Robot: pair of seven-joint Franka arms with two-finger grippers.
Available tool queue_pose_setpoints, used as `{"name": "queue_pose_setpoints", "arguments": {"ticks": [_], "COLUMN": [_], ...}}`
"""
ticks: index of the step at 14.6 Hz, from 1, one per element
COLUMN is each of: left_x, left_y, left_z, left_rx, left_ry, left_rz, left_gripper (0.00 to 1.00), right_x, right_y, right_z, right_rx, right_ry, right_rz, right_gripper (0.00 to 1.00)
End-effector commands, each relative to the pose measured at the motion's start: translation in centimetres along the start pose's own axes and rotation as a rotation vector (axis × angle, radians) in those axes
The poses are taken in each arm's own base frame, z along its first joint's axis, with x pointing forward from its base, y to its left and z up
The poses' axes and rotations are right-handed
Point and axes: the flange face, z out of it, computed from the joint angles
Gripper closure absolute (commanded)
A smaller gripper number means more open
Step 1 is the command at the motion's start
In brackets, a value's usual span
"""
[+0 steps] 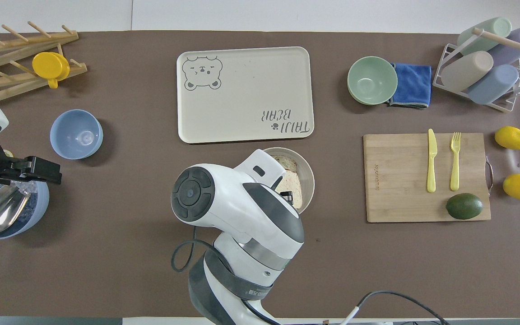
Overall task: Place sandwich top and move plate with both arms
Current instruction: 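Lower the bread slice onto the egg toast and open the right gripper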
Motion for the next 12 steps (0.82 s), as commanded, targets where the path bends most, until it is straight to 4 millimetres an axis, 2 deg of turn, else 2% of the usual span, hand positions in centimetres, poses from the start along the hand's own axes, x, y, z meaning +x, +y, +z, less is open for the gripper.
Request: {"name": "queue_pose_setpoints", "arguments": {"ticks": [1,4,7,12], "left_x": [-0.8,-0.8,-0.9,-0.7], "left_y": [-0.2,-0.2,-0.1,0.2], "left_z": [0.1,0.3,0.8,1.4], "left_rx": [-0.003,-0.003,-0.008,-0.066], "left_ry": [0.021,0.029,0.041,0.067], "left_rz": [0.0,-0.002,-0.003,-0.015], "left_gripper": [0.0,0.0,0.0,0.0], "right_x": [0.2,0.5,0.9,1.6], "right_y": [0.5,0.3,-0.8,-0.8], "right_z": [1.5,2.0,3.1,4.5], "right_rx": [0.017,0.022,0.059,0.124], "right_ry": [-0.013,-0.005,0.015,0.056], "right_rz": [0.013,0.014,0.036,0.026], "right_gripper": [1.0,1.0,1.0,1.0]}}
